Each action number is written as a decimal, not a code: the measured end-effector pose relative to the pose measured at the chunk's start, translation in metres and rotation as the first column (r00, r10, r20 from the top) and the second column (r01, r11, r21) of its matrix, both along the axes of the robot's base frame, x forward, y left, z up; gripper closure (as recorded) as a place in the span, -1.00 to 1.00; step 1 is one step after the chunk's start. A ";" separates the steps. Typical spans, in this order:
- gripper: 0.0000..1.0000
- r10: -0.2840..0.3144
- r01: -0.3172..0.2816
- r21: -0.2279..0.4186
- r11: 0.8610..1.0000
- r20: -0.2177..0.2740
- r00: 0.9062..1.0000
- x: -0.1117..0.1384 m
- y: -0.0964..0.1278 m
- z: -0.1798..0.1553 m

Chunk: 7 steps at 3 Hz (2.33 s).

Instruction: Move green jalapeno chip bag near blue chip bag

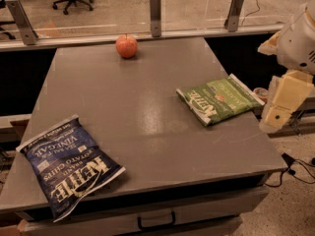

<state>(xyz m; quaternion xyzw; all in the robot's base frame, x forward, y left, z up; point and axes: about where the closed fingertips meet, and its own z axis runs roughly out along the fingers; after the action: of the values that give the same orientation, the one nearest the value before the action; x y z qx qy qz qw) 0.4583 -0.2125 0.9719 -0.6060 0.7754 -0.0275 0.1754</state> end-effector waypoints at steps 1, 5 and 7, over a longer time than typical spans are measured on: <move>-1.00 0.002 -0.003 0.061 0.998 0.009 1.000 0.044 0.011 -0.019; -0.65 -0.090 0.135 0.194 0.972 -0.225 0.970 0.128 0.027 -0.142; 0.27 -0.103 0.155 0.211 0.965 -0.240 0.965 0.130 0.026 -0.143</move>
Offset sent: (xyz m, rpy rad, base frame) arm 0.1427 0.0303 -0.0978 0.2114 0.0994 -0.0695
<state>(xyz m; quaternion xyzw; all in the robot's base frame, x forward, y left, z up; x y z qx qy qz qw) 0.5885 -0.1867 0.8285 -0.5289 0.8264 0.1195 0.1520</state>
